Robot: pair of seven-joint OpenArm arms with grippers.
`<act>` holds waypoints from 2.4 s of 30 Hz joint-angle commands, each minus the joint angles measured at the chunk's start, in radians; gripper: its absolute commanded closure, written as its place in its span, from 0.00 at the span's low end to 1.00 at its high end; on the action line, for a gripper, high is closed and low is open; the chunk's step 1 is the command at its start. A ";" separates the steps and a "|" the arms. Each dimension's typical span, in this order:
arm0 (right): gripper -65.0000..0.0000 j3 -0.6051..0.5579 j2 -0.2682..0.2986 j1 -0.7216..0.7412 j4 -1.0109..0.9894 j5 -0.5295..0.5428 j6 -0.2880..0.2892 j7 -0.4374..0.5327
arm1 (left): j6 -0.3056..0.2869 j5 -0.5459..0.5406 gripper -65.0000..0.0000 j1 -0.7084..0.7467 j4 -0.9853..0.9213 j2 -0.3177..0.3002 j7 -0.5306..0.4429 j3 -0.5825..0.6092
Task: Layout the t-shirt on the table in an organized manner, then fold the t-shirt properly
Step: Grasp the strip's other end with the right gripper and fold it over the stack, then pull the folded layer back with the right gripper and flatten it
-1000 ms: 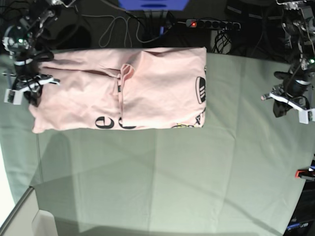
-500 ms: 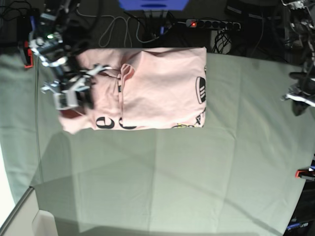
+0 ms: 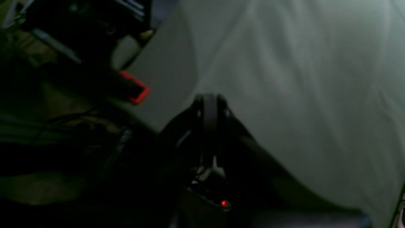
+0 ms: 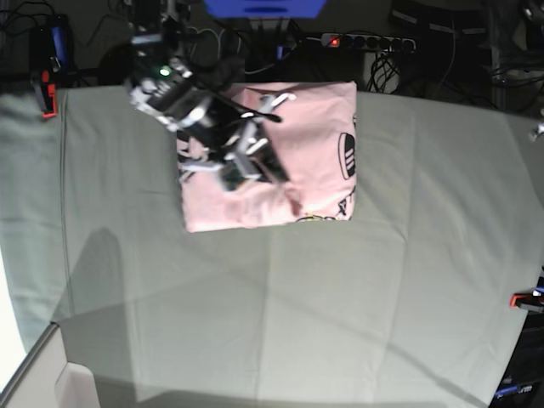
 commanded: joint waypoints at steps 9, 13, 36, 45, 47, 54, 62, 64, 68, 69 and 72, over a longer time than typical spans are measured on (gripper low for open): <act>1.00 -0.099 -0.008 0.078 -0.023 0.025 0.007 0.030 | -0.002 -0.007 0.99 0.025 0.019 -0.015 -0.025 -0.057; 1.00 -0.105 -0.008 0.101 -0.023 0.077 0.007 0.030 | -0.002 -0.007 0.99 0.043 0.019 -0.015 -0.025 -0.057; 1.00 -0.185 -0.008 0.250 -0.273 0.201 0.007 0.034 | -0.002 -0.007 0.99 0.042 0.008 -0.015 -0.025 -0.052; 0.96 -0.378 0.088 0.215 -0.291 0.200 0.007 0.031 | -0.002 -0.007 0.99 0.013 0.008 -0.013 -0.025 -0.047; 0.89 -0.397 0.108 0.215 -0.291 0.203 0.007 0.031 | -0.002 -0.007 0.99 0.009 0.008 -0.013 -0.025 -0.047; 0.68 -0.364 0.102 0.216 -0.291 0.204 0.007 0.033 | -0.002 -0.007 0.99 0.014 0.008 -0.012 -0.025 -0.046; 0.58 -0.343 0.093 0.261 -0.261 0.203 0.007 0.031 | -0.002 -0.007 0.99 0.029 0.008 -0.012 -0.025 -0.047; 0.57 -0.305 0.091 0.279 -0.262 0.201 0.007 0.031 | -0.002 -0.007 0.99 0.029 0.008 -0.012 -0.025 -0.047; 0.57 -0.225 0.090 0.344 -0.316 0.201 0.007 0.031 | -0.002 -0.007 0.99 0.029 0.008 -0.012 -0.025 -0.047; 0.57 -0.211 0.091 0.362 -0.342 0.201 0.007 0.031 | -0.002 -0.007 0.99 0.029 0.008 -0.012 -0.025 -0.047; 0.57 -0.202 0.104 0.420 -0.436 0.200 0.007 0.031 | -0.002 -0.007 0.99 0.031 0.008 -0.012 -0.025 -0.047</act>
